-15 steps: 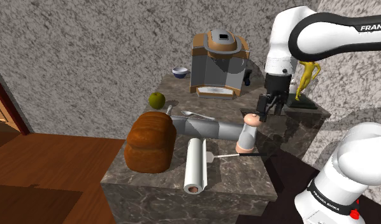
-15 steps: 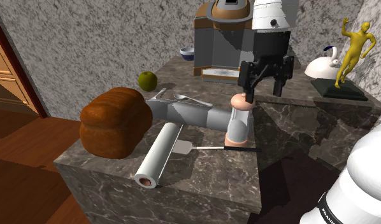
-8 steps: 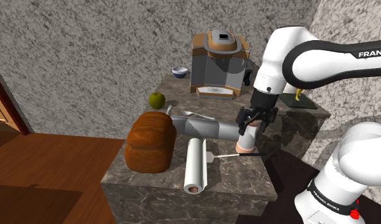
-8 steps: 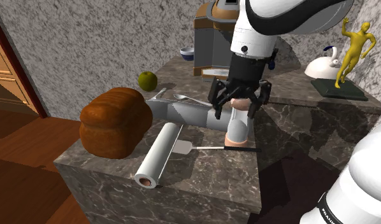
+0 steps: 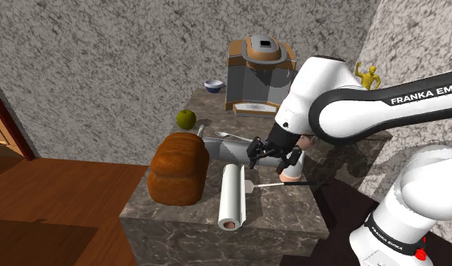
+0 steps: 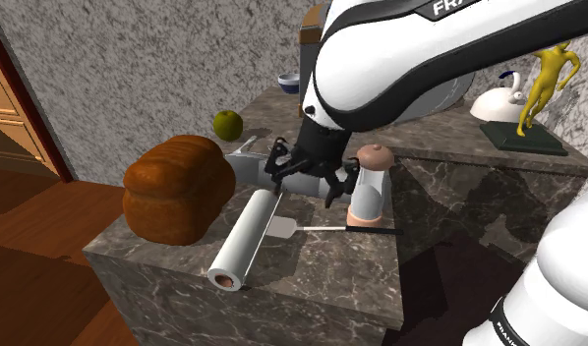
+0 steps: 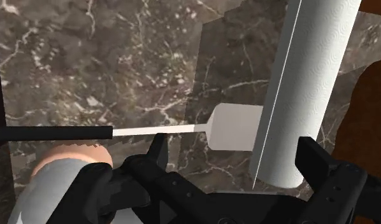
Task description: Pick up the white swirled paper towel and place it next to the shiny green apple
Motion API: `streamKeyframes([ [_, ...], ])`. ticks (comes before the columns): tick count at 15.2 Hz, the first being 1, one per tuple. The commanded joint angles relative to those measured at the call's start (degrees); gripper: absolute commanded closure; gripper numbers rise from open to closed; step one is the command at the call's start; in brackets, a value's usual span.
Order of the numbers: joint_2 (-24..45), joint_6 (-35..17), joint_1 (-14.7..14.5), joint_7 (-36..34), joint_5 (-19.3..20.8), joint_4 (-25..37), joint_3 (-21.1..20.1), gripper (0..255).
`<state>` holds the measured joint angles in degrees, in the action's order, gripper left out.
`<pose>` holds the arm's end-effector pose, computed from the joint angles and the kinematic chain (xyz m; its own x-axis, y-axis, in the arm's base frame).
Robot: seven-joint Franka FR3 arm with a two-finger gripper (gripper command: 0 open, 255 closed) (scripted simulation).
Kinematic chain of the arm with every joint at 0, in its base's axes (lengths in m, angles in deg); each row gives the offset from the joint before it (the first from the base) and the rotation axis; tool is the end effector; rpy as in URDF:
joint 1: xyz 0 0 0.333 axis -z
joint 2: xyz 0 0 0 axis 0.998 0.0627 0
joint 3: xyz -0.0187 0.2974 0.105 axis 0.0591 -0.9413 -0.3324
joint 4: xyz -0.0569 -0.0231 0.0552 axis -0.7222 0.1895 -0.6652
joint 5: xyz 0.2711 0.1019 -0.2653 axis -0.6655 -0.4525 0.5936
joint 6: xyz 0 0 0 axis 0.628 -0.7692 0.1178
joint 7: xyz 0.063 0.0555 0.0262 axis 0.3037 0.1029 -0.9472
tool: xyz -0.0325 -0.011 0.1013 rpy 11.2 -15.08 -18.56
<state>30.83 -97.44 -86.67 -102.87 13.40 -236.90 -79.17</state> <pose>0.3024 0.2025 0.4017 0.8000 -0.5980 0.0484 -0.5711 -0.7839 -0.2436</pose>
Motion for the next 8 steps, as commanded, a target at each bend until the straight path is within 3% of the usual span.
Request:
streamKeyframes([
  [1, 3.05, -6.31, 1.33, -4.69, -1.89, 0.54, -4.06, 0],
  [3, 6.69, -11.79, 3.66, -9.10, -2.40, 2.00, -8.23, 0],
  [8, 12.00, -17.53, 5.35, -9.14, -2.48, 1.80, -11.18, 0],
])
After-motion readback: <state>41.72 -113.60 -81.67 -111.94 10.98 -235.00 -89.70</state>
